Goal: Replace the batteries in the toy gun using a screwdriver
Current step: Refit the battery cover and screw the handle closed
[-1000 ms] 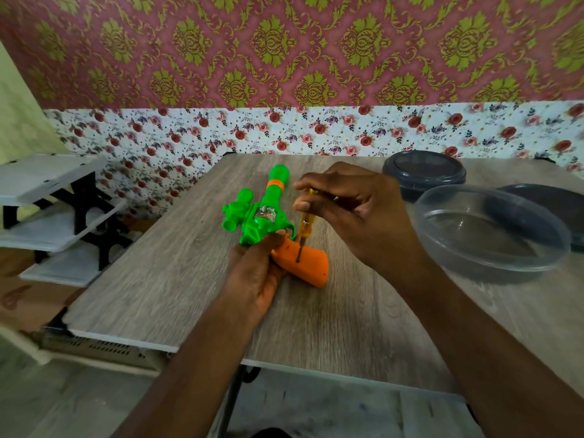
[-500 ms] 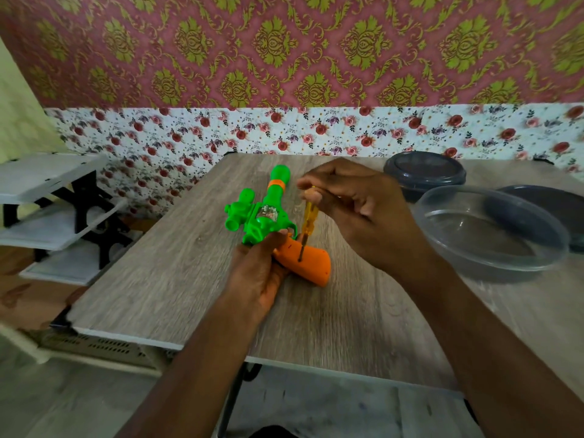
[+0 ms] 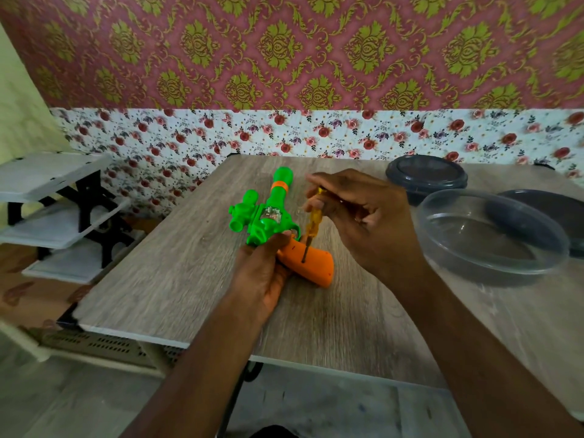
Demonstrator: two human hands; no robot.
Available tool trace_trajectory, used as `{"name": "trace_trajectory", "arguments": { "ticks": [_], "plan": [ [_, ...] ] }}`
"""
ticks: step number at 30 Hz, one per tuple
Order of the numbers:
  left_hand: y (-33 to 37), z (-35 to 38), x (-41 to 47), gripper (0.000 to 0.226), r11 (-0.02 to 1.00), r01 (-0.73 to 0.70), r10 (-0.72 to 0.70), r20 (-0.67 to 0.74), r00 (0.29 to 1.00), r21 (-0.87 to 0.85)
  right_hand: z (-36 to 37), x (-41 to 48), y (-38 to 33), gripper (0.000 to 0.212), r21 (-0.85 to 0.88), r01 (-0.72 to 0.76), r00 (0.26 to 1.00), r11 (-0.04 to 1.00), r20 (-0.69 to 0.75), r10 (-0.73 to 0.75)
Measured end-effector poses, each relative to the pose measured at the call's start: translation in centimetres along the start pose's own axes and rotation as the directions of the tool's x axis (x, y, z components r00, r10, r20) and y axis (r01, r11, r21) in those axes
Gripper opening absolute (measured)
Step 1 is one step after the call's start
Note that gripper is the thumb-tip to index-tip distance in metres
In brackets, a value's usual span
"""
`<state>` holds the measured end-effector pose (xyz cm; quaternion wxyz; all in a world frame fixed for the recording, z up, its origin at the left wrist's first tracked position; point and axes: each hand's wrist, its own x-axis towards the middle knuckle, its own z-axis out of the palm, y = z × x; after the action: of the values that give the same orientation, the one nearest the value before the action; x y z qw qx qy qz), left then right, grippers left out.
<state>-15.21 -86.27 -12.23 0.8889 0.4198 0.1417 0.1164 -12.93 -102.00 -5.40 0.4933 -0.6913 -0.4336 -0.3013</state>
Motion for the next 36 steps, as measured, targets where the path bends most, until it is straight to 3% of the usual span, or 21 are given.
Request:
{"name": "trace_trajectory", "arguments": {
  "ticks": [5,11,17,21,28,33,36],
  "plan": [
    [0.1,0.2,-0.3,0.024,1.0,0.003,-0.003,0.009,1.0,-0.017,0.4,-0.3,0.1,0.026,-0.056,0.032,0.999,0.998,-0.014,-0.033],
    [0.0,0.0,0.1,0.035,1.0,0.005,-0.005,-0.003,1.0,-0.007,-0.5,-0.3,-0.1,0.031,0.121,-0.085,0.99,0.989,0.124,0.07],
    [-0.3,-0.2,0.3,0.024,1.0,-0.02,0.02,0.032,0.999,0.005,-0.4,0.4,-0.5,0.023,-0.008,0.027,0.995,1.0,0.094,-0.026],
    [-0.3,-0.3,0.4,0.023,0.999,-0.031,0.03,0.042,0.999,0.026,-0.4,0.5,-0.5,0.031,0.07,-0.071,0.982,0.995,0.179,0.058],
    [-0.3,-0.2,0.2,0.021,0.999,-0.038,0.037,0.031,0.999,0.027,0.0,0.8,-0.7,0.03,-0.073,0.023,0.993,0.997,0.116,-0.015],
    [-0.2,0.0,0.0,0.022,0.999,-0.045,0.044,0.019,0.999,0.021,-0.5,0.7,-0.9,0.044,-0.014,-0.07,0.966,0.997,0.247,0.071],
    [-0.1,0.0,0.0,0.021,1.0,-0.022,0.022,0.019,1.0,0.017,-0.6,0.5,-1.1,0.034,0.033,-0.089,0.975,0.995,0.206,0.081]
  ]
}}
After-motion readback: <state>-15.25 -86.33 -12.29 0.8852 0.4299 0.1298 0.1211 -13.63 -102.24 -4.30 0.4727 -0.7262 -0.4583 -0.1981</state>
